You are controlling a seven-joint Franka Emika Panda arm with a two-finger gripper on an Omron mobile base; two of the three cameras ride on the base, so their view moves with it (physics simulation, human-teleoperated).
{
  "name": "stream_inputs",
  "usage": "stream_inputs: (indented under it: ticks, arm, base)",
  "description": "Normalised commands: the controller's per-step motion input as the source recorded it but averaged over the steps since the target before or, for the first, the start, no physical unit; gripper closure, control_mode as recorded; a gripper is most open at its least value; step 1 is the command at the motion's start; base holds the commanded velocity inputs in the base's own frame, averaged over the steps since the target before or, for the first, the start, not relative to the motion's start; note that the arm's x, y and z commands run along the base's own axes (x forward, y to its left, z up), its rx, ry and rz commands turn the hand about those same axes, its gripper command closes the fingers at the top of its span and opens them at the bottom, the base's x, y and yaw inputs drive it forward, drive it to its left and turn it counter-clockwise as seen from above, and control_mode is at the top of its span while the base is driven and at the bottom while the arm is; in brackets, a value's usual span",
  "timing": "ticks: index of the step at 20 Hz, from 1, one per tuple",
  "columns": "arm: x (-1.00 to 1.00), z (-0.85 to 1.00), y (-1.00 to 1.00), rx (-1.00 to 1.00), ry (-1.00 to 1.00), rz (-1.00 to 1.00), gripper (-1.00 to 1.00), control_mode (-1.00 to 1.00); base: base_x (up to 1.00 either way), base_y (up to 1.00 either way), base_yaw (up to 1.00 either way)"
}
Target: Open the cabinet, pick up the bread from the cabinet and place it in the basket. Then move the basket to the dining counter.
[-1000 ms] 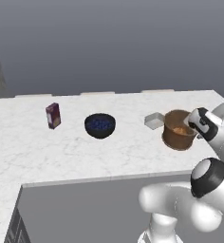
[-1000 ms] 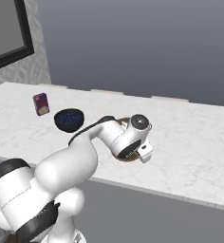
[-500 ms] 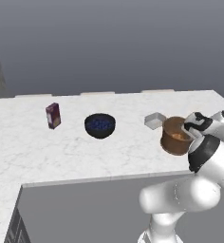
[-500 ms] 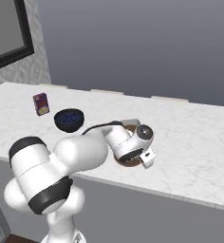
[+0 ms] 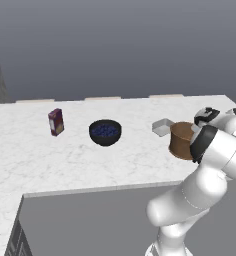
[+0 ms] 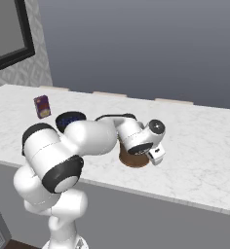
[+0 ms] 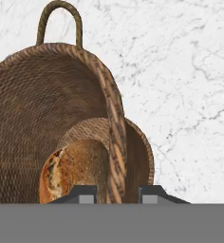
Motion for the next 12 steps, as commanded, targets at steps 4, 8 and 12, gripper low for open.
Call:
stream_inputs:
  ticks: [4,8,12]
  arm:
    - [-0.21,0.01,0.47,-0.05,-0.19,0.0,-1.0,-1.0]
    - [-0.29,0.11,0.73,-0.18,-0.13,0.0,-1.0,-1.0]
    - [-0.5,0.23,0.69,-0.22,-0.13,0.0,-1.0,-1.0]
  base:
    - [0.0,0.0,0.0]
    - [0.0,0.0,0.0]
    - [0.0,0.0,0.0]
